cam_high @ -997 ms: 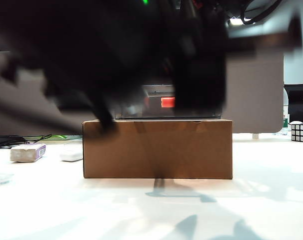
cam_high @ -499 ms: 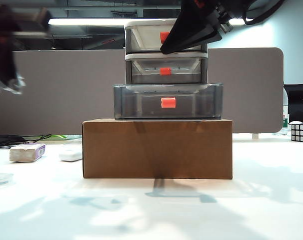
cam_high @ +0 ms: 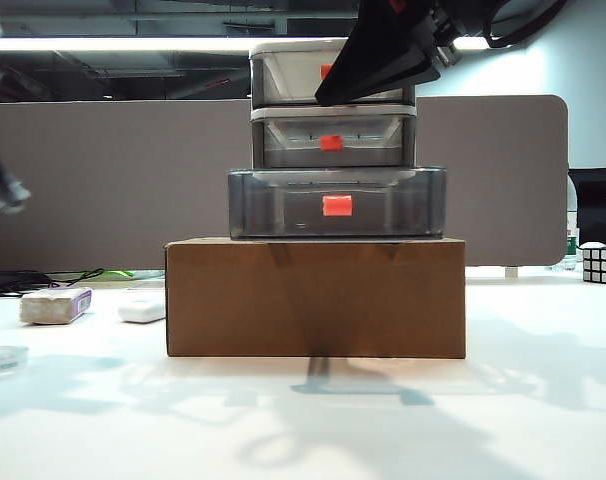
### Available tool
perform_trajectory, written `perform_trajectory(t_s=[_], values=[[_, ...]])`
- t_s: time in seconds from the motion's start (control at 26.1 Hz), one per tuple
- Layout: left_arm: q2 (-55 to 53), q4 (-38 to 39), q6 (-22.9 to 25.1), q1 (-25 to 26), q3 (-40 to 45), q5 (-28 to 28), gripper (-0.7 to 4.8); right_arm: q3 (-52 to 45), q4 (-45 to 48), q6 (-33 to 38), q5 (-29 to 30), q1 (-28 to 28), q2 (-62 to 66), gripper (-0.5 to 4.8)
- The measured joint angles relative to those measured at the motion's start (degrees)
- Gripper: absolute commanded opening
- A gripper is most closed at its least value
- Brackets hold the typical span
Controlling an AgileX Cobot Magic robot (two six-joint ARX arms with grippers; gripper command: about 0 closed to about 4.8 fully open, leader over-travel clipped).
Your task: Open the third layer of the drawer on the table, pick up the transparent tape on the table and put it in, and finally close the drawer.
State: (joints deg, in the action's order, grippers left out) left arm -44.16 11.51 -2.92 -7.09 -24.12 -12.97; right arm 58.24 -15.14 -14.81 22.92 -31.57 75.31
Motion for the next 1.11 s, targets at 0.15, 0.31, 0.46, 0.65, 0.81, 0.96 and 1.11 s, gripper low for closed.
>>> perform_trajectory(t_s=[0.15,0.31,0.46,0.65,0.81,0.96,1.11], values=[[-0.87,3.04,2.38,9.92,1.20,-7.65,1.35,0.02,0.07,0.02,0.07,0.04,-0.02,-0.05],[-1.03,-1.05,9.66,13.68,7.50,-9.68,1.38,0.00,0.07,0.02,0.09,0.02,-0.02,-0.05],[-1.16,-10.56,12.44,13.62,12.52,-10.36,1.39,0.00,0.02,0.02,0.09,0.02,-0.02,-0.05],[-0.90,-14.14,13.42,13.62,12.13,-9.99,1.34,0.00,0.04,0.02,0.07,0.04,-0.02,-0.05],[-1.07,-16.11,16.17,13.66,12.90,-10.29,2.48,0.00,0.04,0.02,0.09,0.02,-0.02,-0.05],[-3.87,-17.35,19.71,17.09,12.96,-13.92,3.43,0.00,0.07,0.02,0.07,0.04,-0.02,-0.05],[-11.58,-16.65,19.93,19.34,11.98,-19.98,4.65,0.00,0.02,0.02,0.09,0.02,-0.02,-0.05]])
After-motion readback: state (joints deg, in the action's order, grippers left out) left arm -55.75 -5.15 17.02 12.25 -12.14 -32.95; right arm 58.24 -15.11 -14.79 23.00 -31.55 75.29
